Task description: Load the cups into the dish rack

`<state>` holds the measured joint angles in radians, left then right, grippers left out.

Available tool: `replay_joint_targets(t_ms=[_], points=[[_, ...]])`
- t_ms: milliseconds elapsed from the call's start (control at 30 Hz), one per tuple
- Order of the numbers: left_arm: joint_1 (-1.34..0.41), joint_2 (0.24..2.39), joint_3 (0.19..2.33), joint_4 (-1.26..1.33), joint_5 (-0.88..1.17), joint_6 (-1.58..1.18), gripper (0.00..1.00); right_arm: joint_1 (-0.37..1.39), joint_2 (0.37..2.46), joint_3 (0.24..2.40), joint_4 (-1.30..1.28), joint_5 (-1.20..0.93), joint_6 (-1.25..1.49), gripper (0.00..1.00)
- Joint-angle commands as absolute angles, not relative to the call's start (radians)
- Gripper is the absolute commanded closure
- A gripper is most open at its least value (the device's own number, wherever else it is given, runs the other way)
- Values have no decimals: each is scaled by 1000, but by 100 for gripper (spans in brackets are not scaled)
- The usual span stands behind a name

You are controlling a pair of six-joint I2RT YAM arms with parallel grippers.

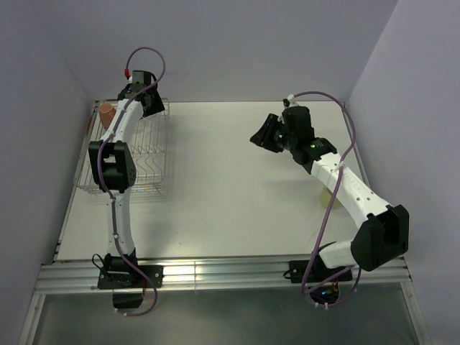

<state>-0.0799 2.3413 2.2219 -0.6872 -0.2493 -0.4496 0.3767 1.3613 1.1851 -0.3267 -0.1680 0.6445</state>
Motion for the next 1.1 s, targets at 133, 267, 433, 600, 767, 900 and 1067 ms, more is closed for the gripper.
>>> replay_joint_targets(t_ms=[133, 267, 433, 600, 767, 900, 1067], points=[[-75, 2322, 2255, -660, -233, -454, 100, 374, 1331, 1203, -336, -143, 626, 58], [-75, 2298, 2270, -681, -227, -456, 100, 374, 1332, 1204, -341, -143, 627, 59], [-75, 2280, 2293, -710, -206, -457, 100, 374, 1327, 1209, -345, -138, 626, 59], [-75, 2273, 2318, -741, -199, -457, 100, 374, 1319, 1207, -348, -133, 624, 59], [-75, 2289, 2348, -770, -187, -454, 99, 374, 1321, 1200, -347, -135, 624, 59], [-75, 2301, 2355, -785, -187, -451, 98, 374, 1321, 1193, -342, -138, 627, 59], [-75, 2318, 2358, -798, -183, -449, 95, 374, 1322, 1189, -342, -133, 626, 59]])
